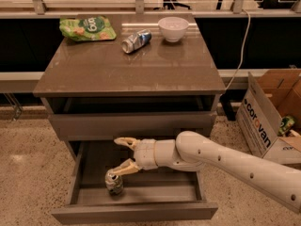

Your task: Pick 7up can from middle drawer and place on counter

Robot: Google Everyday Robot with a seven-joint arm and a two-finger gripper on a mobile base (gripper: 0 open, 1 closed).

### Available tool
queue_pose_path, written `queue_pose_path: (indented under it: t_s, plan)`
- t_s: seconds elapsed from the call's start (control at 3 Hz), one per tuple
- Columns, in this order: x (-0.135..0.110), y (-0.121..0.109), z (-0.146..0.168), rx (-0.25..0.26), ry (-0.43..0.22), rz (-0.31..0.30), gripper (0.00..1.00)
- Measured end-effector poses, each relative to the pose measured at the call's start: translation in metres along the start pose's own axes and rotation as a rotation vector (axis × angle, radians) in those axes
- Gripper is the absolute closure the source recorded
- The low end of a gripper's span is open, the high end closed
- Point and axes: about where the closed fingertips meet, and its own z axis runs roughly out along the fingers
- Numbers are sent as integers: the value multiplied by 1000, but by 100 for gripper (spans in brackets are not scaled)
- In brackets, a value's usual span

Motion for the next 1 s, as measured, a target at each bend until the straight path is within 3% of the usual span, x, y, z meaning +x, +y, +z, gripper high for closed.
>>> queue_pose_path:
  t_s: [0.33,1.0]
  plan:
    - [24,16,-3,2,87,-4,17]
    - [85,37,-5,62,178,51,23]
